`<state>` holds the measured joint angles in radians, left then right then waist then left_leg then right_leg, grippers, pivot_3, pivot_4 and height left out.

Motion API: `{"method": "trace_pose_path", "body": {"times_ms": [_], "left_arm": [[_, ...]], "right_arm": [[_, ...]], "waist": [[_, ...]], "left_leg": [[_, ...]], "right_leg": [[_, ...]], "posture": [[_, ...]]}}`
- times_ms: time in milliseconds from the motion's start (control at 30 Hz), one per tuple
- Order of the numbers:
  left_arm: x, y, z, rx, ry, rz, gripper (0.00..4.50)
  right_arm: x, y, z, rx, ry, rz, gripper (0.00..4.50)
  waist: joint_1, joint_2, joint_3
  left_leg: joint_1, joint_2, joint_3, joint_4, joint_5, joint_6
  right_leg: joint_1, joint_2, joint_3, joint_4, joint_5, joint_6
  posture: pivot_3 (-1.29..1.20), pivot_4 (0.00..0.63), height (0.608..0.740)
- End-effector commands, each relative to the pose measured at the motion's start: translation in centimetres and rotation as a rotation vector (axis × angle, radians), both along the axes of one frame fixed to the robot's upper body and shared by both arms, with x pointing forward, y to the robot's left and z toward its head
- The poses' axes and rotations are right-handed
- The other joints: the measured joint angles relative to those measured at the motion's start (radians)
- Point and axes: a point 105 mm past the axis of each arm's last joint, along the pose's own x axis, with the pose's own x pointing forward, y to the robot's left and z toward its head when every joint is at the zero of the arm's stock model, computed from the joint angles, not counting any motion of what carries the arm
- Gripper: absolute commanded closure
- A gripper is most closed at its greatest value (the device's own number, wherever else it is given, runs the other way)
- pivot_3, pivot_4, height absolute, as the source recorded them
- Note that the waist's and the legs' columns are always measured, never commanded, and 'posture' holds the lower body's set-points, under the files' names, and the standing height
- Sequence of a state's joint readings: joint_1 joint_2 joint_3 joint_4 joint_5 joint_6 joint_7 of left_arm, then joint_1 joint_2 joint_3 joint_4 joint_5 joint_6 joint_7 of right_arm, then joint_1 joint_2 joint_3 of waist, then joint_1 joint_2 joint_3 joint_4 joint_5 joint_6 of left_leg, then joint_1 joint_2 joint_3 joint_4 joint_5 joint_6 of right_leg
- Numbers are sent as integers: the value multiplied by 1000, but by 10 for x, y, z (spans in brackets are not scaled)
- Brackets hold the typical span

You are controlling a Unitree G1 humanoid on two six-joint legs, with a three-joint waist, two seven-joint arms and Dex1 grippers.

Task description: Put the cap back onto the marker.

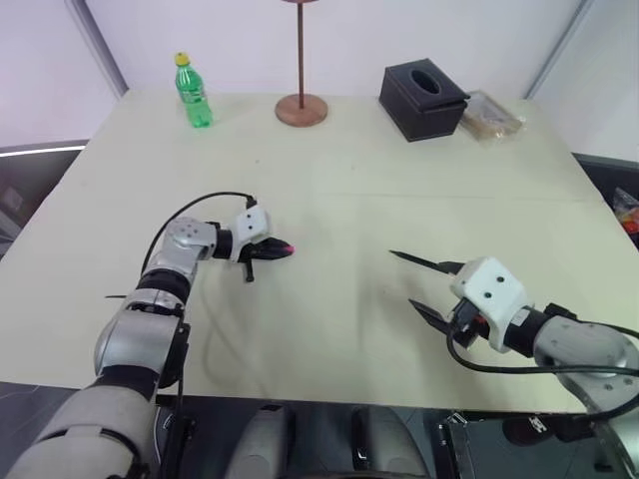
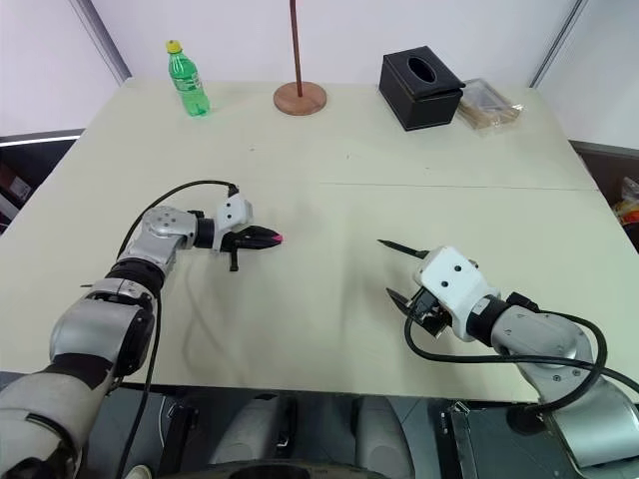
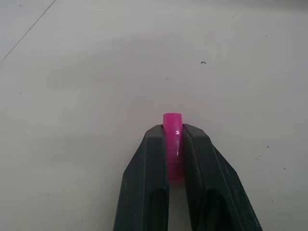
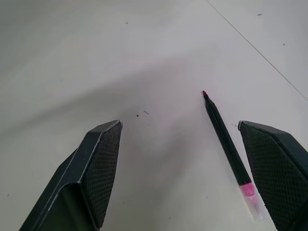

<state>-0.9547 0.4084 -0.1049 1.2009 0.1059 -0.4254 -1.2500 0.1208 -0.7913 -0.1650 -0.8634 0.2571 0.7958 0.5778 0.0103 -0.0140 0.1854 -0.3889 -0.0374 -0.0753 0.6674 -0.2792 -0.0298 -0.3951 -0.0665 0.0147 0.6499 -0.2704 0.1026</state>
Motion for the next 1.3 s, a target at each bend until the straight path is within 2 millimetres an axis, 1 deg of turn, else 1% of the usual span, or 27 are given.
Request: {"method": "trace_pose_path", "body": {"times_ms": [33,133,267,300,367,433,600,667,833,1033,1233,1300], "left_arm": [[-4,-1,5,19,-6,-59,4419],[-5,-10,29,-11,-62,-136,4419],[-10,-19,54,-33,-115,-221,4419],[-14,-22,62,-35,-129,-252,4419],[-22,-25,71,-34,-140,-295,4419],[-28,-26,75,-37,-141,-307,4419],[-39,-25,83,-40,-148,-298,4419],[-41,-22,83,-32,-148,-284,4419],[-46,-16,83,-25,-148,-253,4419],[-51,-12,82,-21,-149,-227,4419],[-52,-11,83,-27,-152,-207,4419],[-52,-9,82,-24,-152,-200,4500]], "right_arm": [[6,-3,6,2,-32,13,556],[20,-11,4,4,-23,24,556],[38,-18,-1,-13,-2,57,556],[48,-22,-2,6,11,62,556],[61,-27,-5,38,32,68,556],[68,-30,-10,40,57,83,556],[81,-37,-29,32,142,127,556],[87,-38,-35,46,169,138,556],[97,-36,-41,74,189,156,556],[110,-35,-42,76,188,166,556],[112,-38,-48,70,205,176,556],[111,-38,-50,70,209,177,1113]], "waist": [[0,0,0],[-2,-1,0],[-6,0,1],[-7,0,1],[-17,0,2],[-22,0,2],[-30,1,2],[-29,1,3],[-27,1,3],[-27,1,3],[-27,1,3],[-27,1,3]], "left_leg": [[0,0,0,0,0,0],[-1,0,1,0,0,0],[-2,0,1,0,0,0],[-2,0,1,0,0,0],[-2,0,1,-1,0,0],[-2,1,1,-1,0,0],[-2,2,2,-2,0,0],[-2,2,3,-2,0,0],[-2,2,3,-2,0,0],[-2,2,4,-1,0,0],[-2,2,4,-2,0,0],[-2,2,4,-2,0,0]], "right_leg": [[0,0,0,0,0,0],[-1,0,0,0,0,0],[-3,0,0,0,0,0],[-3,0,1,0,0,0],[-3,1,1,0,0,0],[-3,0,1,0,0,0],[-5,1,3,0,0,0],[-5,1,3,1,0,0],[-6,1,4,1,0,0],[-6,1,4,1,0,0],[-6,1,5,1,0,0],[-6,1,5,1,0,0]], "posture": [[0,150,740],[0,150,740],[0,150,740],[0,150,740],[0,150,740],[0,150,740],[0,150,740],[0,150,740],[0,150,740],[0,150,740],[0,150,740],[0,150,740]]}}
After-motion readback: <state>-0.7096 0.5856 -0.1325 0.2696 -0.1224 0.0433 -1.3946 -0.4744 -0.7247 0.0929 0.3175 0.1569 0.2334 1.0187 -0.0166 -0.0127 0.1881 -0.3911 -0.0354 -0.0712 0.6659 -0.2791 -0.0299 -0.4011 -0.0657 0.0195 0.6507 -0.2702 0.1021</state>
